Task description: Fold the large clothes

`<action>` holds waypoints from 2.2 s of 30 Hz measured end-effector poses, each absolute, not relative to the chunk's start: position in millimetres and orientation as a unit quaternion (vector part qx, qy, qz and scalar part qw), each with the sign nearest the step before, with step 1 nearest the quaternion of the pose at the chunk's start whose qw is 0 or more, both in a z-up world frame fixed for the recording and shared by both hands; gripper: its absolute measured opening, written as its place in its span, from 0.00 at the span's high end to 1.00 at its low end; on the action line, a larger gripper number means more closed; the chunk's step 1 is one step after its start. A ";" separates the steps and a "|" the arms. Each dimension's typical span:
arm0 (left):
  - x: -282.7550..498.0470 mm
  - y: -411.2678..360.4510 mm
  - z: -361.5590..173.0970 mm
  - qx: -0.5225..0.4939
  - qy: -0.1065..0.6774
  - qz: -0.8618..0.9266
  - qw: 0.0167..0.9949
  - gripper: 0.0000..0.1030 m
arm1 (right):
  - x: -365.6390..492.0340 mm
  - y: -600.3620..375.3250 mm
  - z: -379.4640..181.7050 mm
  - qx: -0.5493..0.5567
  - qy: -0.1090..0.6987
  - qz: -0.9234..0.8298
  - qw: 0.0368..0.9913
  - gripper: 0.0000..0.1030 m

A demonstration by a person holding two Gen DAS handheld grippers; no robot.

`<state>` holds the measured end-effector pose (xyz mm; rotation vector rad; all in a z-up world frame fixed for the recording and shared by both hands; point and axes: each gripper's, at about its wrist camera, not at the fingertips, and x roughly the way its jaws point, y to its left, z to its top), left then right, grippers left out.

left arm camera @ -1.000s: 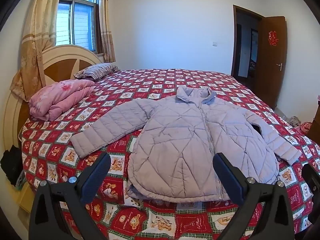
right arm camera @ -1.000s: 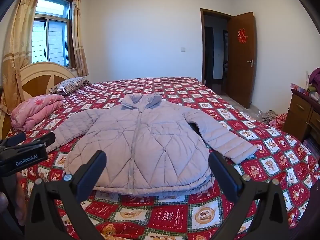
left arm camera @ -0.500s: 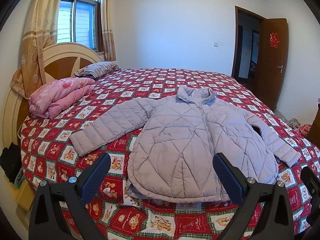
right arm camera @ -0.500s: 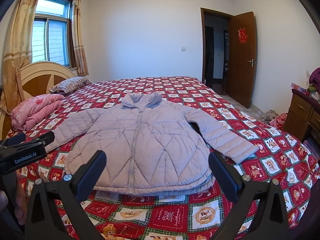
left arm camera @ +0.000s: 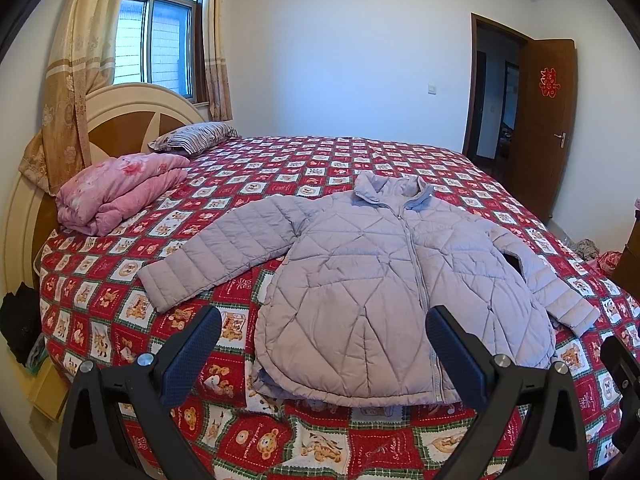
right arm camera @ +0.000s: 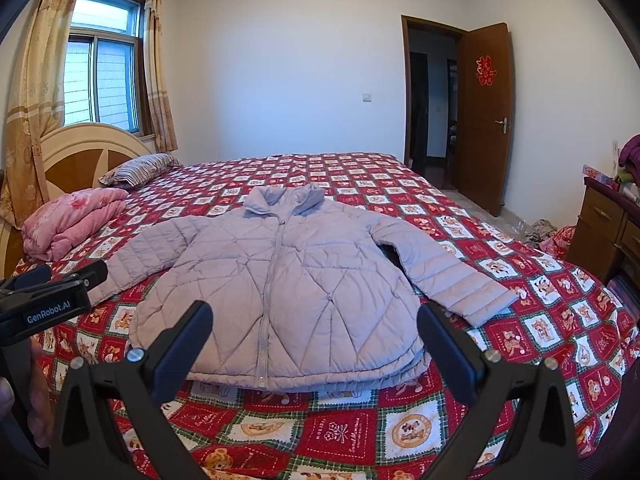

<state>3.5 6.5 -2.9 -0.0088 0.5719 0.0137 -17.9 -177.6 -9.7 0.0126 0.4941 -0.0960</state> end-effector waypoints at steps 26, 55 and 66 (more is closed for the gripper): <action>6.4 6.3 -7.0 -0.009 0.285 0.004 0.958 0.01 | -17.6 -176.2 -11.9 0.006 0.247 -0.046 0.968 0.00; 110.6 15.3 -60.6 0.040 0.335 0.023 0.941 0.01 | 45.6 -316.4 -72.4 0.069 0.314 -0.188 0.928 0.00; 226.6 14.9 -111.5 0.049 0.376 0.063 0.923 0.01 | 93.2 -454.5 -127.4 0.190 0.376 -0.285 0.861 0.09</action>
